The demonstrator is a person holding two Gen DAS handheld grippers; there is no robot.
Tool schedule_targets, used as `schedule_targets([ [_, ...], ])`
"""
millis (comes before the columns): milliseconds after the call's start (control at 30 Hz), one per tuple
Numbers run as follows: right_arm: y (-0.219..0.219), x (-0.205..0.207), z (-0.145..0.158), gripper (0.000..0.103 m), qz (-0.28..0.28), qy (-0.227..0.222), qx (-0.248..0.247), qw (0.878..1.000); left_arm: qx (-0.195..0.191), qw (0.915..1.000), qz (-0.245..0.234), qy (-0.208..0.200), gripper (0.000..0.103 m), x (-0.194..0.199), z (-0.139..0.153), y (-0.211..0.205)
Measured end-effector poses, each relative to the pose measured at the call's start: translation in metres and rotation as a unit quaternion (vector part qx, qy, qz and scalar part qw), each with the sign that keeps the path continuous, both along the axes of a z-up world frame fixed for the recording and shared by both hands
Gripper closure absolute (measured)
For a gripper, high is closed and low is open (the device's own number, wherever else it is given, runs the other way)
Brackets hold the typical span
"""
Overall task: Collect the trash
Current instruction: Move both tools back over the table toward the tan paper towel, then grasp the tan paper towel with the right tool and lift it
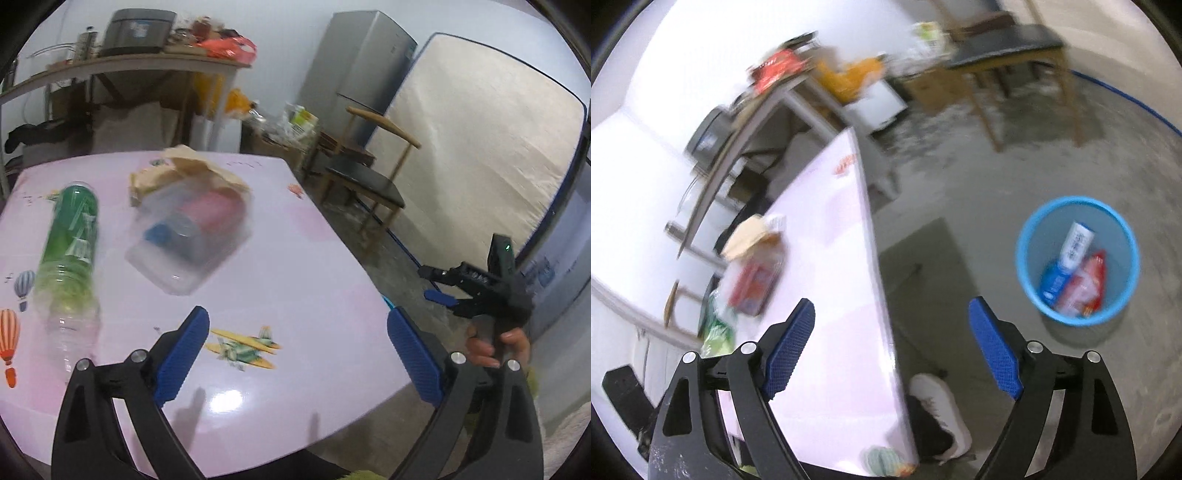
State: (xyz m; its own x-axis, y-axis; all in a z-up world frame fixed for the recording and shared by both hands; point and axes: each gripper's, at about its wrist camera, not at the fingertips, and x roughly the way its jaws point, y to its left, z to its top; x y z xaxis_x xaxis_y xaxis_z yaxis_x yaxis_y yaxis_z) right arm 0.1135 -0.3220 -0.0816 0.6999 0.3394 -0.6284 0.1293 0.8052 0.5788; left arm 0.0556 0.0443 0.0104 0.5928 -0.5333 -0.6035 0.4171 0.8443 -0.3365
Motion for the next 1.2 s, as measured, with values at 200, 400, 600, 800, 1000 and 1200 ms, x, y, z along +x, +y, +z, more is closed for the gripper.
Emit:
schedule_targets([
  [200, 0.072, 0.046, 0.049, 0.019, 0.104, -0.043, -0.041, 0.993, -0.022, 0.9992, 0.029, -0.014, 0.008, 0.018, -0.001, 0.017],
  [400, 0.154, 0.124, 0.089, 0.013, 0.201, -0.069, -0.068, 0.975, -0.027, 0.9983, 0.043, -0.027, 0.008, 0.033, -0.004, 0.023],
  [600, 0.227, 0.220, 0.085, 0.013, 0.247, -0.027, -0.139, 0.959, -0.028, 0.9980, 0.050, -0.025, 0.008, 0.044, -0.011, 0.027],
  [800, 0.271, 0.273, 0.053, 0.014, 0.272, 0.037, -0.212, 0.938, -0.016, 0.9986, 0.045, -0.023, 0.008, 0.048, -0.019, 0.025],
  [1000, 0.297, 0.278, 0.038, 0.026, 0.292, 0.066, -0.259, 0.918, -0.029, 0.9987, 0.038, -0.015, 0.008, 0.055, -0.026, 0.030],
  [1200, 0.303, 0.281, 0.030, 0.044, 0.289, 0.076, -0.293, 0.908, -0.038, 0.9984, 0.041, -0.006, 0.008, 0.057, -0.030, 0.038],
])
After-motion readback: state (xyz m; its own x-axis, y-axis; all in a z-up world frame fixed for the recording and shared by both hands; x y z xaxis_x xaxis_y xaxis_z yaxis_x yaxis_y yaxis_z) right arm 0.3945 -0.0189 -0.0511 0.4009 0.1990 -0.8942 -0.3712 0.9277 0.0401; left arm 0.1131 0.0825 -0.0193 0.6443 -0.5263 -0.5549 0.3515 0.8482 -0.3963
